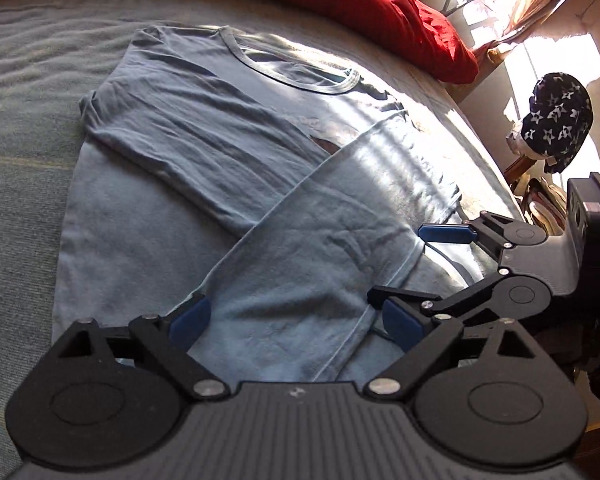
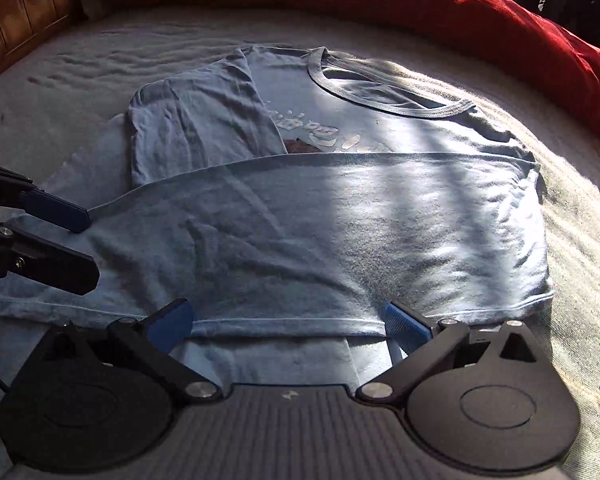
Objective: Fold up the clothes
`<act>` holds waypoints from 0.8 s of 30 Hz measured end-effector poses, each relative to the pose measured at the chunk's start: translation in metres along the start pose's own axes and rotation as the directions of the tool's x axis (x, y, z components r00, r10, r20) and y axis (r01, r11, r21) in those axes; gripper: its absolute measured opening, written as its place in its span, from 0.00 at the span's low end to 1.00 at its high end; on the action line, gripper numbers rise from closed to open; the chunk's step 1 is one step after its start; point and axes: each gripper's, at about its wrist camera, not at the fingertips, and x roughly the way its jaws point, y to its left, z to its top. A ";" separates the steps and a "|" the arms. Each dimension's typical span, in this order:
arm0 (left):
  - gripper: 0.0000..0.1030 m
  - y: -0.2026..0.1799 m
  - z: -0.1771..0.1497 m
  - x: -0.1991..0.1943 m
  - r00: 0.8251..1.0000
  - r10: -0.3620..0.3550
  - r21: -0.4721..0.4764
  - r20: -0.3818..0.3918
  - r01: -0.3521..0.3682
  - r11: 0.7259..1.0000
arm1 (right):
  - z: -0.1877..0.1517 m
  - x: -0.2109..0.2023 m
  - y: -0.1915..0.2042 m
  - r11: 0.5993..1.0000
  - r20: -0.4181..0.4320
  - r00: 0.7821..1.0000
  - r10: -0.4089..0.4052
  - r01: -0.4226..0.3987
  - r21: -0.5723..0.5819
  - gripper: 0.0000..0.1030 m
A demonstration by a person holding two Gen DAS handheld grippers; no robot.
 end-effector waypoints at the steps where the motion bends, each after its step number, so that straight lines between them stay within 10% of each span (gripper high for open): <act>1: 0.90 0.000 0.001 -0.001 1.000 0.002 -0.006 -0.003 -0.002 1.000 | 0.001 0.001 0.000 1.000 -0.006 1.000 0.001 -0.001 0.004 1.00; 10: 0.88 -0.016 0.017 -0.026 0.998 0.040 0.106 0.047 -0.045 0.993 | 0.000 -0.033 0.014 0.997 0.036 0.999 -0.012 0.015 -0.070 1.00; 17: 0.88 0.009 -0.009 -0.016 0.998 0.050 -0.030 -0.038 -0.051 0.998 | -0.045 -0.034 0.028 0.997 -0.055 0.998 0.009 -0.013 -0.071 1.00; 24: 0.88 0.000 0.049 -0.016 0.997 0.045 0.089 0.067 -0.051 0.995 | -0.038 -0.049 0.036 0.998 0.023 1.000 0.015 -0.013 -0.065 1.00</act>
